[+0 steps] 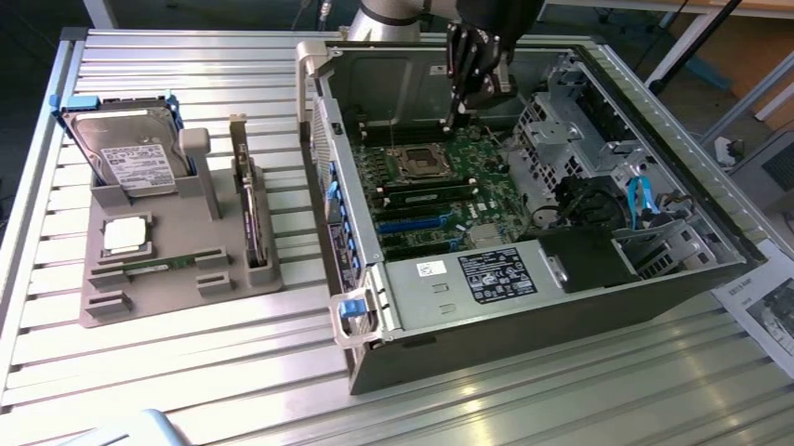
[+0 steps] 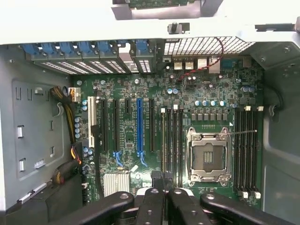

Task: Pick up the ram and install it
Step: 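Press down the ram until it locks into place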

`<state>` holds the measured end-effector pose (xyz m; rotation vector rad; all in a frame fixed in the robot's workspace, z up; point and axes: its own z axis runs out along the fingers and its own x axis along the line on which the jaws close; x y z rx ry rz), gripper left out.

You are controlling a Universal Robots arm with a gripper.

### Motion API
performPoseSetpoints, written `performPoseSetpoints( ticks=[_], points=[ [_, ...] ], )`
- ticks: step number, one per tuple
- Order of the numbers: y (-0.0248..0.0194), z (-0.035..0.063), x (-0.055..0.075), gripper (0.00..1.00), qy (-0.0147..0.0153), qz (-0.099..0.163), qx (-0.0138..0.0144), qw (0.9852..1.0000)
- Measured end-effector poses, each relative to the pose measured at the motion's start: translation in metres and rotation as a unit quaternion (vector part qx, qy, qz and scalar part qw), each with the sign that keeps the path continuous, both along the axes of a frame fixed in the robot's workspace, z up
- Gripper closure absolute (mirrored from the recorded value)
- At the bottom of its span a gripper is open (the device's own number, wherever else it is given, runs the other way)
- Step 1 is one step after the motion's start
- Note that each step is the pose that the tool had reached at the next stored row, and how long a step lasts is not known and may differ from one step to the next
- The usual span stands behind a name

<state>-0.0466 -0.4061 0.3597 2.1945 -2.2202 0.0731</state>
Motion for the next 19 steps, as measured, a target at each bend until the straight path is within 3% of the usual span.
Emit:
performPoseSetpoints(
  ticks=[4,11,19],
  points=[
    [0.0001,0.0013,0.005,0.90,0.0001,0.000,-0.0010,1.0000],
    [0.0002,0.0044,0.016,0.90,0.0006,0.000,-0.0055,1.0000],
    [0.0003,0.0045,0.017,0.90,0.0006,0.000,-0.0056,1.0000]
  ],
)
